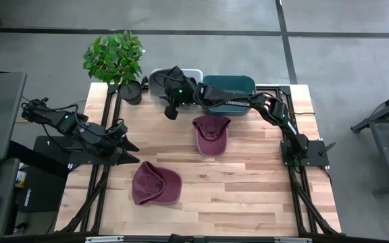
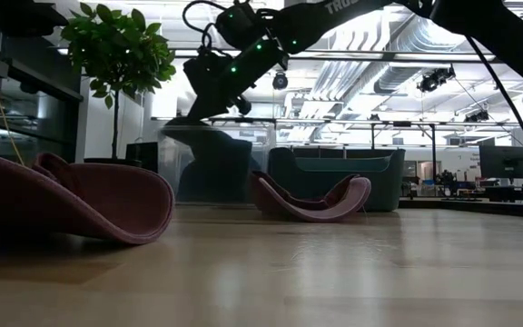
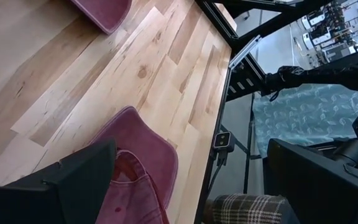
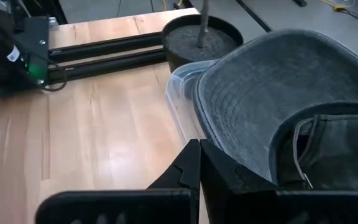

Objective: Pick & Place hat
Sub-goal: Put the black cap into the transparent bin

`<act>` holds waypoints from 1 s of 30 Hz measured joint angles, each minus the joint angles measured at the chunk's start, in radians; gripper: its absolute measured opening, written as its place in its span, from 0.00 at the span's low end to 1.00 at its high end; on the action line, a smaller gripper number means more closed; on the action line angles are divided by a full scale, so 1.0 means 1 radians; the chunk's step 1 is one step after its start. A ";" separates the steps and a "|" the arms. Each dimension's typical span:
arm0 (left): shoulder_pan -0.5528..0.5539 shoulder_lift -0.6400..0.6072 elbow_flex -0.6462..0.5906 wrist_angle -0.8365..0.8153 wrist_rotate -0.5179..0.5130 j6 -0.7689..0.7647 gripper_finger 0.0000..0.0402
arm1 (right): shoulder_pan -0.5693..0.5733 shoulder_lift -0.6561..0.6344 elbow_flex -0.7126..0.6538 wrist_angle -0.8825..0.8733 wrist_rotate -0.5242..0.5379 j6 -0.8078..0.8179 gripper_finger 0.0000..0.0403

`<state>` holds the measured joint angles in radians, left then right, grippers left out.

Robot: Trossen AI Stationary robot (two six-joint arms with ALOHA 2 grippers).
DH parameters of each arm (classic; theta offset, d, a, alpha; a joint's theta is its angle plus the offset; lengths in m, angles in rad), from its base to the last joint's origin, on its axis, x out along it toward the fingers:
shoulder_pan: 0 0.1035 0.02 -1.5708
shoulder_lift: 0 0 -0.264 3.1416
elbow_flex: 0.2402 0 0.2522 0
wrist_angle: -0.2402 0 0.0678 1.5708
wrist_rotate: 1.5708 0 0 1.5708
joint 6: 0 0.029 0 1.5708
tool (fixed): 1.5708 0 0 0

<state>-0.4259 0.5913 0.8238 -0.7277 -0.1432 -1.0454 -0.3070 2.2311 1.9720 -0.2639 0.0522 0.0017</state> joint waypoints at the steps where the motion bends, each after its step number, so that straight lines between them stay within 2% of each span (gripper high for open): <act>1: 0.000 0.000 0.000 0.000 0.000 0.000 0.99 | 0.002 0.000 0.000 0.002 -0.003 0.000 0.00; 14: 0.000 0.000 0.000 0.000 0.000 -0.008 0.99 | 0.015 0.000 0.000 0.049 -0.059 -0.009 0.00; 17: 0.000 0.000 0.000 0.000 0.000 -0.011 0.99 | 0.015 0.000 0.000 0.087 -0.022 -0.009 0.00; 19: 0.000 0.000 0.000 0.000 0.000 -0.013 0.99 | 0.013 0.000 0.019 0.088 0.015 -0.001 0.00; 24: 0.000 0.000 0.000 0.000 0.000 -0.013 0.99 | -0.013 -0.005 0.075 0.063 0.012 -0.011 0.00; 30: 0.000 0.000 0.000 0.000 -0.006 -0.010 0.99 | -0.059 -0.004 0.132 0.025 -0.037 0.024 0.00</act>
<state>-0.4259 0.5915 0.8238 -0.7280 -0.1490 -1.0550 -0.3661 2.2276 2.1038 -0.2390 0.0149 0.0257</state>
